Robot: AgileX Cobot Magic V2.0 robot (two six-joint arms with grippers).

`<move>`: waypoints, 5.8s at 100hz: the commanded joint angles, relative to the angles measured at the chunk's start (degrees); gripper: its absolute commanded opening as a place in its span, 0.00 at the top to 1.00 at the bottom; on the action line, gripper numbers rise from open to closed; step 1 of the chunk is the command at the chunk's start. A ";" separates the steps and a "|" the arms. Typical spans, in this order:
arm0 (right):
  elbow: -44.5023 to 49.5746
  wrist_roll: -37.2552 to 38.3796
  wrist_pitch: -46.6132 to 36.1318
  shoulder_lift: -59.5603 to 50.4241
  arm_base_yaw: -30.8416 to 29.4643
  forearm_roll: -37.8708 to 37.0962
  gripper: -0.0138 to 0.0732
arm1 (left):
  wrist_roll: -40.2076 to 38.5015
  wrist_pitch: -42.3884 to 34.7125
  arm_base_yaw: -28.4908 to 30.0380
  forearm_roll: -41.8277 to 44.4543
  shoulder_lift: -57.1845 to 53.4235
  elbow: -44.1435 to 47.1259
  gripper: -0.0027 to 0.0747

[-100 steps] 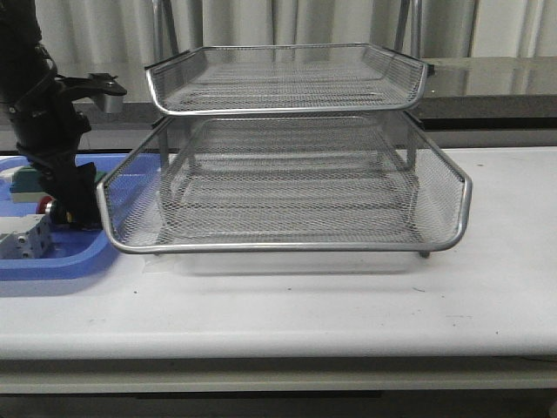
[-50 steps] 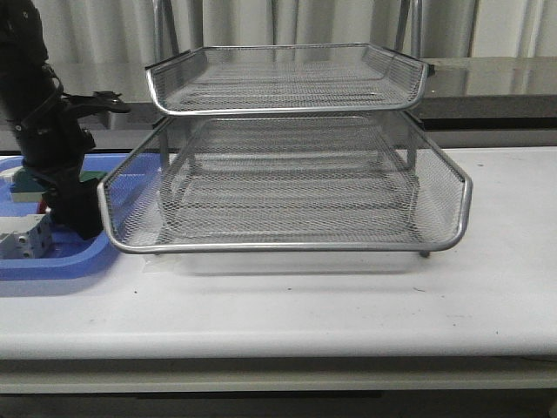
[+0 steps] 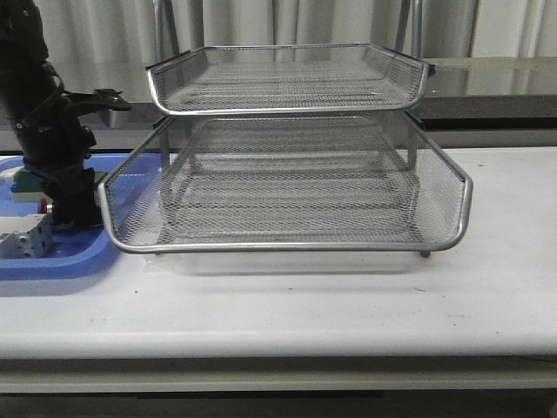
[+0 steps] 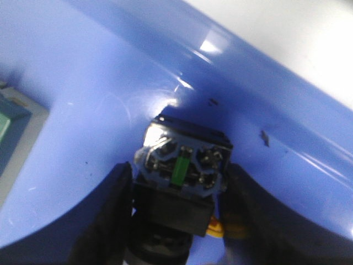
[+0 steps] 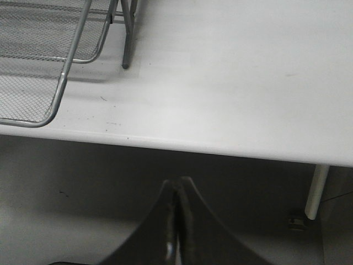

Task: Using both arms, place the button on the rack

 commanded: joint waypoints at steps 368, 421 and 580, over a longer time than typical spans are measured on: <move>-2.01 -0.09 -3.11 0.09 0.05 -0.99 0.92 | -23.97 0.55 -0.70 -7.97 -55.85 22.04 0.33; -2.01 -0.09 -3.11 0.09 0.05 -0.99 0.92 | -23.97 -35.14 6.24 -18.83 -93.17 66.26 0.33; -2.01 -0.09 -3.30 0.09 0.05 -0.99 0.92 | -23.97 -50.52 6.24 -25.09 -115.43 87.41 0.99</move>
